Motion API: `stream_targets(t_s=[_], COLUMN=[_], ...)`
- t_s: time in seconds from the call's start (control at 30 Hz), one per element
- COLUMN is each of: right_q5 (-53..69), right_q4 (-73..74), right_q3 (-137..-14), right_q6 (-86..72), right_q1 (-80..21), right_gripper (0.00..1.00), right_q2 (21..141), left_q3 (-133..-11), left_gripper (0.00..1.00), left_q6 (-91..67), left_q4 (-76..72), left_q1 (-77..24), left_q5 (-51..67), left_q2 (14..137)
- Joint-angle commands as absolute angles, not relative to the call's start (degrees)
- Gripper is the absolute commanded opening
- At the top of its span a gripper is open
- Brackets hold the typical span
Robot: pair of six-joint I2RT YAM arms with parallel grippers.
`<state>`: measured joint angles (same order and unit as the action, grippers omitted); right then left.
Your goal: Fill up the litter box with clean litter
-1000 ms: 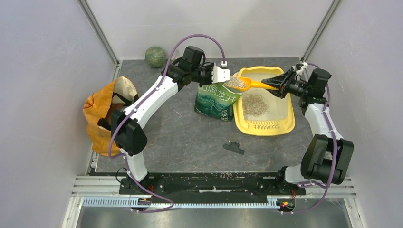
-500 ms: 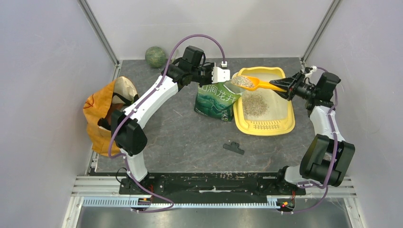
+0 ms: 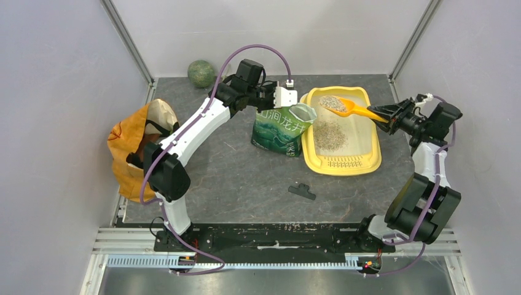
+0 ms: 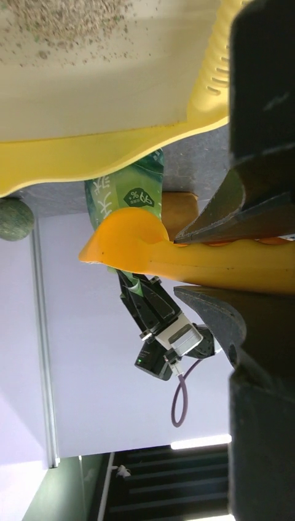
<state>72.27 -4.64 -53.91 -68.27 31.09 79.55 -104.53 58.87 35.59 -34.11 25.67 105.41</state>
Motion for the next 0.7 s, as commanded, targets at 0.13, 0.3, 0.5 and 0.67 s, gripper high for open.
stream_targets(t_s=[0.13,0.3,0.5,0.67], right_q5=[67.9,56.5,44.3,29.3], right_q4=[16.6,29.2,43.0,52.5], right_q3=[-66.5,-72.9,-81.4,-88.9], right_q6=[-48.5,-36.8,-22.6,-9.3], right_q1=[34.7,33.7,28.0,19.5], right_gripper=[0.0,0.0,0.0,0.0], right_q2=[81.0,83.9,86.0,86.3], left_q3=[-107.1,-106.4,-105.0,-102.3], left_gripper=[0.02,0.02,0.02,0.02], left_q6=[61.1,60.6,59.6,57.8], left_q4=[34.0,33.5,31.1,29.0], left_q1=[-33.8,-33.8,-33.6,-33.4], left_q5=[26.5,26.1,25.1,24.5], left_q2=[105.0,104.6,103.8,102.3])
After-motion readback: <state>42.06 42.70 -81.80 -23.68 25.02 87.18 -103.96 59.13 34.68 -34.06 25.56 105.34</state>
